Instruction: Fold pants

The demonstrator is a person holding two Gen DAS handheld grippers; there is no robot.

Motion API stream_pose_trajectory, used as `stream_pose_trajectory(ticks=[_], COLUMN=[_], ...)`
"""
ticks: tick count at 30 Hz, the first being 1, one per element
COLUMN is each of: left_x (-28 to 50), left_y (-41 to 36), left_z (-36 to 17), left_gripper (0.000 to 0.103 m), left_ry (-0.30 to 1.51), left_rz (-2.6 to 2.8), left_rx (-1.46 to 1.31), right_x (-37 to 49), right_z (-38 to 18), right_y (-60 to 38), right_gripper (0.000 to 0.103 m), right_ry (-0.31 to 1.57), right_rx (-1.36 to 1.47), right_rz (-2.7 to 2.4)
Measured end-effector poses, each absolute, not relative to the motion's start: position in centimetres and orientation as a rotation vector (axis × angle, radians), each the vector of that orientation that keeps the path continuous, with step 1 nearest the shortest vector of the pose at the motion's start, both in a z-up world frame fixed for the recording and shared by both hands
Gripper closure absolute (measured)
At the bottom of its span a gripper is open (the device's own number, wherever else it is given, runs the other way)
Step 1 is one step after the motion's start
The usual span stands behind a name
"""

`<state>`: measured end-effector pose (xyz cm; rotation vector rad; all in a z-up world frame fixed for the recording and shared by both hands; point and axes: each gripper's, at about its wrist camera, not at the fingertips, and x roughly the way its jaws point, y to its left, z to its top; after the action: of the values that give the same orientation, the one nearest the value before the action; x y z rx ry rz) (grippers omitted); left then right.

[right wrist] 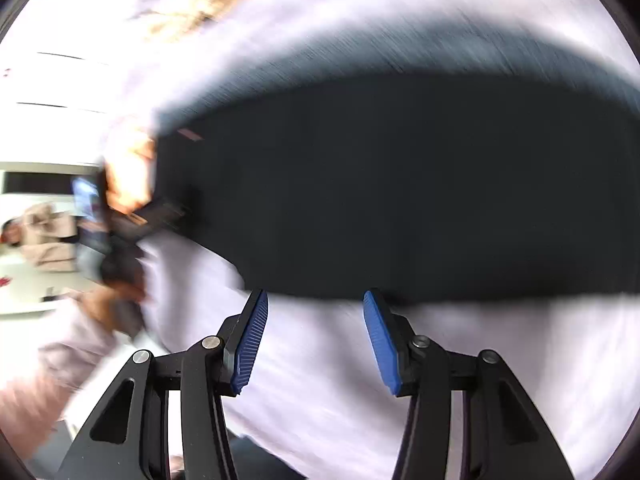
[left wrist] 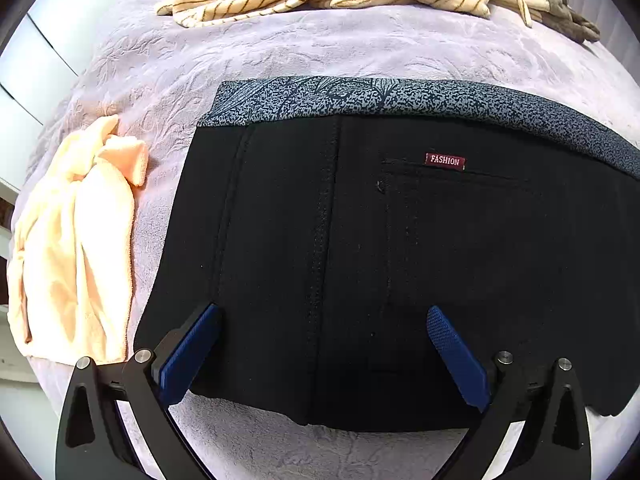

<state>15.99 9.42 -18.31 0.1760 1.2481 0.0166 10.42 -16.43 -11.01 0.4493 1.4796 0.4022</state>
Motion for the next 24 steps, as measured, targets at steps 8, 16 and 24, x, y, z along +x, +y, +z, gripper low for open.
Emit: stream_pose_trajectory(ticks=[8,16,24], left_x=[14.2,12.2,10.4], left_y=[11.0,12.5,13.3], left_z=[-18.6,-19.1,-18.3], left_gripper=[0.0,0.0,0.0], left_ry=[1.175,1.097,1.114], left_rz=[-0.007,-0.037,-0.058], left_rx=[0.124,0.099,0.089], right_x=[27.0,33.1,32.5], right_z=[-3.1,-13.2,-15.2], right_y=[-1.2,12.6,13.9], right_gripper=[0.048,0.048,0.093], right_ry=[1.26,1.413,1.489], right_rx=[0.159,-0.1,-0.14], right_rz=[0.76,0.814,0.905])
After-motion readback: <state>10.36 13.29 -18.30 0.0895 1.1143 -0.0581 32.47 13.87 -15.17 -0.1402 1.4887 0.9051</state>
